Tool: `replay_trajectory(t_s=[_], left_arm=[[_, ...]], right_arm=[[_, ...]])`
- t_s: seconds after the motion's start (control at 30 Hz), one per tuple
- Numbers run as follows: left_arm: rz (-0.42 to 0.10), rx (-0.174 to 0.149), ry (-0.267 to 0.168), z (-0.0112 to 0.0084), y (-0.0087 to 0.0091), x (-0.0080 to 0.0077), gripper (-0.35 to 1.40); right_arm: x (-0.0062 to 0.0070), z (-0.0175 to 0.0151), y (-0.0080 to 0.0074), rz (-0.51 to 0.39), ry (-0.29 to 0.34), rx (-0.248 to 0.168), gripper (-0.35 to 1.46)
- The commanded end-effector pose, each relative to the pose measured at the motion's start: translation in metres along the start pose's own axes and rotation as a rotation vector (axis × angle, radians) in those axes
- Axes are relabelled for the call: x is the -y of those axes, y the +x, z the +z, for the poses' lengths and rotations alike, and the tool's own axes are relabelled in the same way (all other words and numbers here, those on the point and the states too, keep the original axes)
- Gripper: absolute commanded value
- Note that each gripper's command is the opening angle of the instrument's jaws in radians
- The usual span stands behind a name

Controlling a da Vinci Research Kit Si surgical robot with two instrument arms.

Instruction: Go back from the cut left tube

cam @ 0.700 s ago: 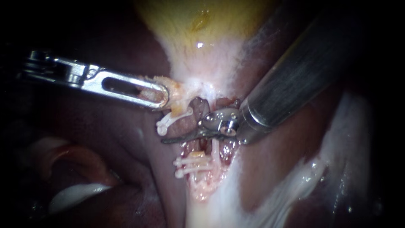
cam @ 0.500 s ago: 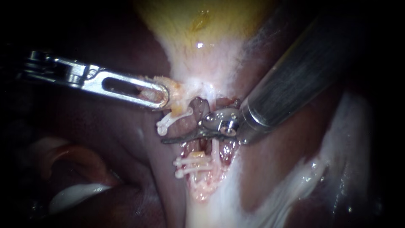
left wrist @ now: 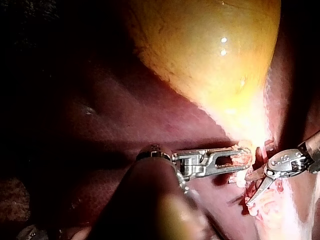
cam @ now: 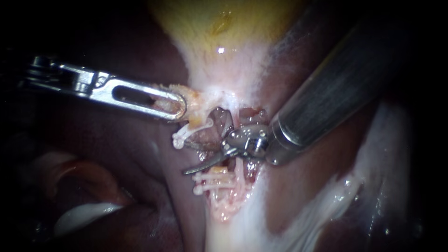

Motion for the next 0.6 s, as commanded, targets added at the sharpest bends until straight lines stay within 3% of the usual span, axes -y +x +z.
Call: replay_trajectory(t_s=[0.03,0.33,0.6], left_arm=[[0.000,0.000,0.001,0.0000,0.0000,0.0000,-0.35],[0.001,-0.002,0.002,-0.0002,0.0000,-0.0004,-0.35],[0.001,-0.003,0.002,-0.0003,-0.0001,-0.0006,-0.35]], right_arm=[[0.0001,-0.0001,0.0000,-0.013,0.002,-0.005,1.31],[0.0029,-0.0047,0.0011,-0.232,-0.109,-0.017,1.40],[0.0049,-0.0116,0.0015,-0.317,-0.181,-0.004,1.45]])
